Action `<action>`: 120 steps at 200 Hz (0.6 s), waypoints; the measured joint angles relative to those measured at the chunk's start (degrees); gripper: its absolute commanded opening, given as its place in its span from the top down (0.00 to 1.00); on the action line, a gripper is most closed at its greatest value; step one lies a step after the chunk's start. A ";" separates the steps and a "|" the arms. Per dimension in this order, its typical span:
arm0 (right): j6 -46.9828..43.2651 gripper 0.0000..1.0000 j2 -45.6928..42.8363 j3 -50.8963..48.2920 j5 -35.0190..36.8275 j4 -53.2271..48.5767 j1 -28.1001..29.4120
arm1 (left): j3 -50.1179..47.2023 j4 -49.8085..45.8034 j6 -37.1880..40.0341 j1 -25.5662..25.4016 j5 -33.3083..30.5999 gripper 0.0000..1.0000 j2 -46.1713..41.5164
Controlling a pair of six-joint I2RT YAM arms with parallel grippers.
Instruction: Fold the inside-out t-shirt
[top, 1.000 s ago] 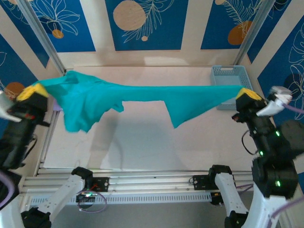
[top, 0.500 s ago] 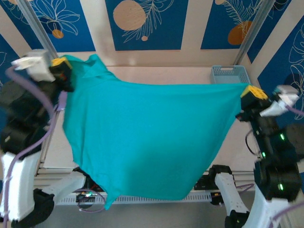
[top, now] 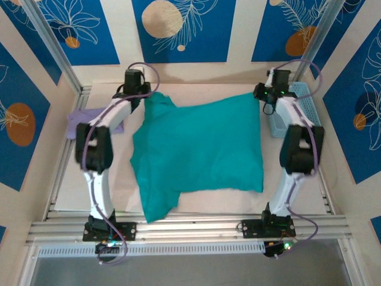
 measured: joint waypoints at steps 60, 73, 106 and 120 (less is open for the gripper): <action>-0.35 0.60 1.90 -0.94 3.87 -8.48 5.05 | 1.86 -8.98 -5.05 2.12 7.89 0.31 2.51; 0.81 0.59 -5.99 -9.29 3.85 -8.85 7.13 | -10.27 -7.02 -7.37 2.23 9.84 0.30 -7.50; 5.46 0.53 -24.70 -29.59 2.21 -11.30 9.33 | -44.89 1.16 -15.02 1.84 15.50 0.30 -36.94; 7.02 0.50 -29.51 -36.15 2.64 -13.29 7.48 | -54.25 0.66 -16.46 0.94 16.59 0.30 -44.46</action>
